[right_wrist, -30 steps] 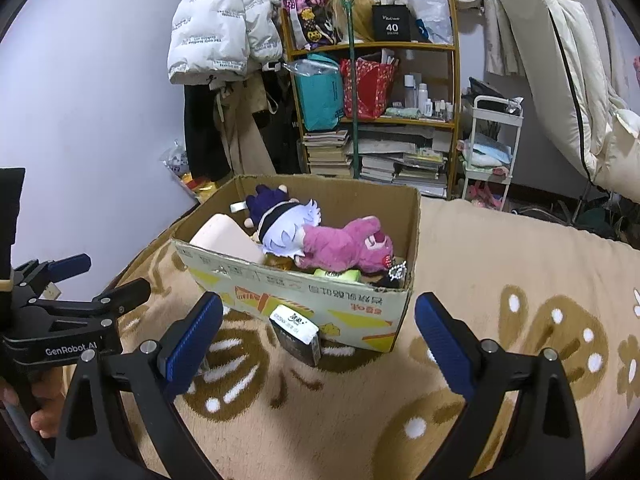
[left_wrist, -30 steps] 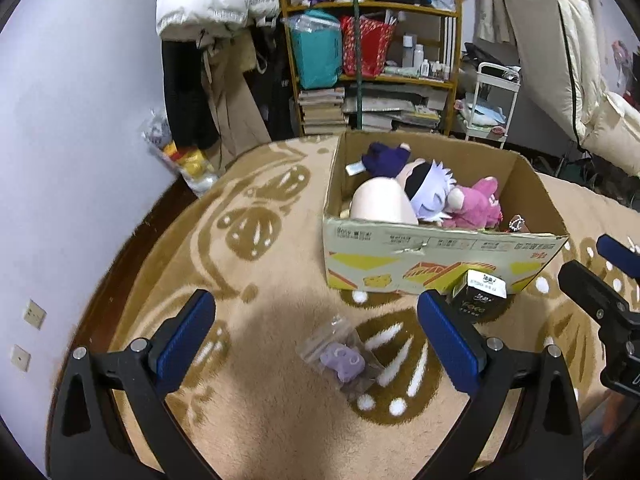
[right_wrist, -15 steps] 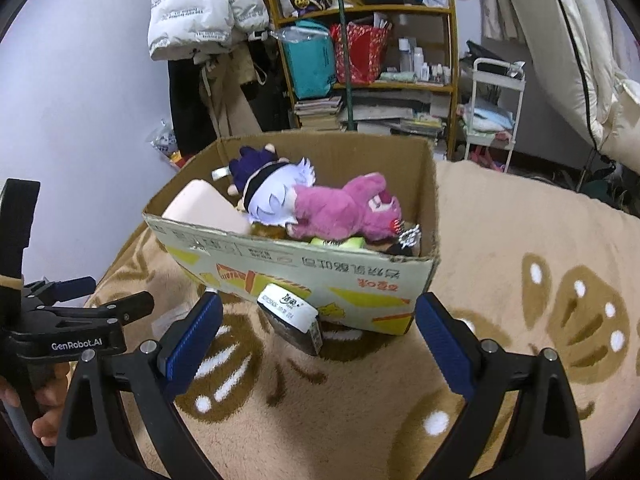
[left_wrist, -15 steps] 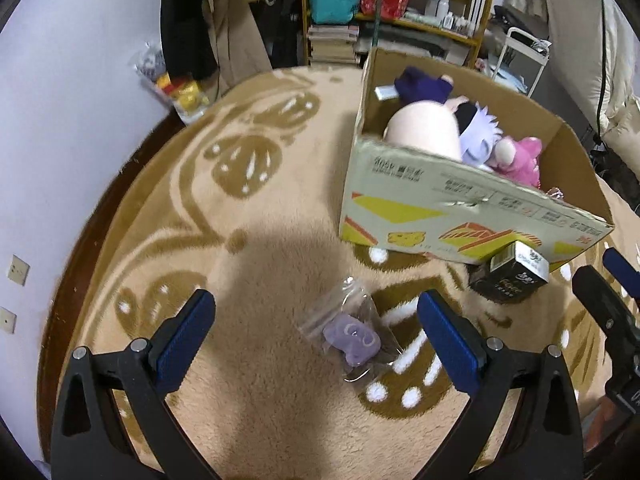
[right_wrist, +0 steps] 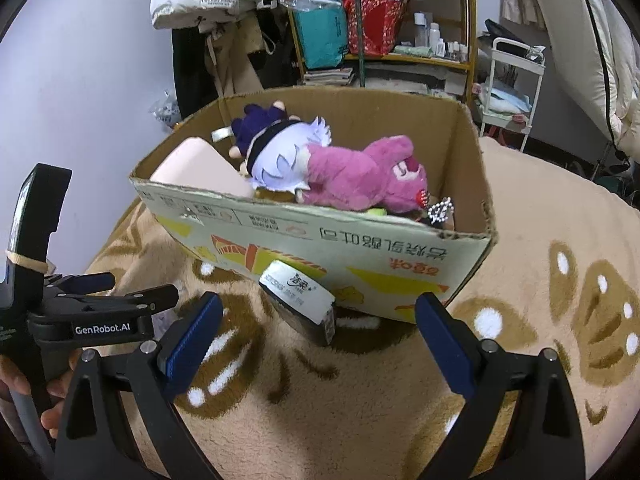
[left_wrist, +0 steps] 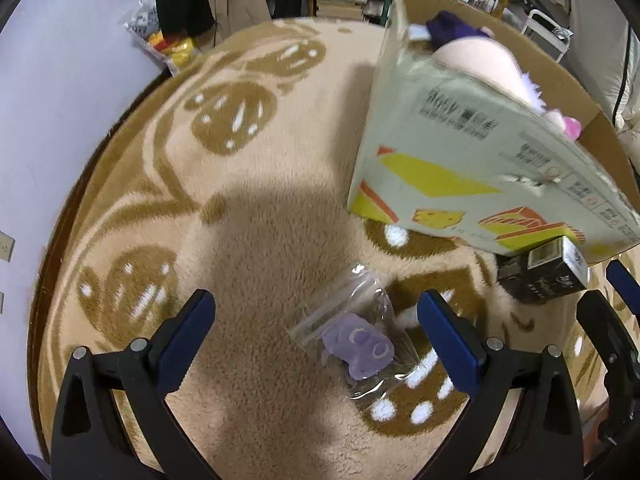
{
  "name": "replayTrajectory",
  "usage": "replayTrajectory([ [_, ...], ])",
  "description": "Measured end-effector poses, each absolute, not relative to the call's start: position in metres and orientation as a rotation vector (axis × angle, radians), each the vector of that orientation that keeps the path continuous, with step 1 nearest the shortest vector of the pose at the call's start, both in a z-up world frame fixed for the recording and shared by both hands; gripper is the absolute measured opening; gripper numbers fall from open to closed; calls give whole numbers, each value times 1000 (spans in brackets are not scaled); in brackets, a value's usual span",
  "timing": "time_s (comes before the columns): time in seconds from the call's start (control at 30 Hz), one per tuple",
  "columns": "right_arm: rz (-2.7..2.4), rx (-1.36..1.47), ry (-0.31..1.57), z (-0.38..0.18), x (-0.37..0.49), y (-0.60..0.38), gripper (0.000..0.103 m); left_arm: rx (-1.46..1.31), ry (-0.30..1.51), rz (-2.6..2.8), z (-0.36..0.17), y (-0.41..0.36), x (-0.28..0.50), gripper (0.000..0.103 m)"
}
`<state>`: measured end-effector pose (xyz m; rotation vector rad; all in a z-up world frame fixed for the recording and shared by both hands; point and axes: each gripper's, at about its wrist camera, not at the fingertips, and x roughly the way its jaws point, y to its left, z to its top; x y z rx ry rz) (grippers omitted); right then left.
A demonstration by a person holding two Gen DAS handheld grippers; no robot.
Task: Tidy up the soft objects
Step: 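Move the left tool to the clear bag with purple toy while the right tool approaches the black tissue pack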
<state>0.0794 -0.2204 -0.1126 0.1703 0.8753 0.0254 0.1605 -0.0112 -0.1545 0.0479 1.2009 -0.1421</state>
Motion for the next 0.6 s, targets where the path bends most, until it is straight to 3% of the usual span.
replayTrajectory([
  [0.33, 32, 156, 900, -120, 85, -216, 101, 37, 1282, -156, -177, -16, 164, 98],
  [0.6, 22, 223, 906, -123, 85, -221, 101, 67, 1288, -134, -176, -20, 167, 85],
])
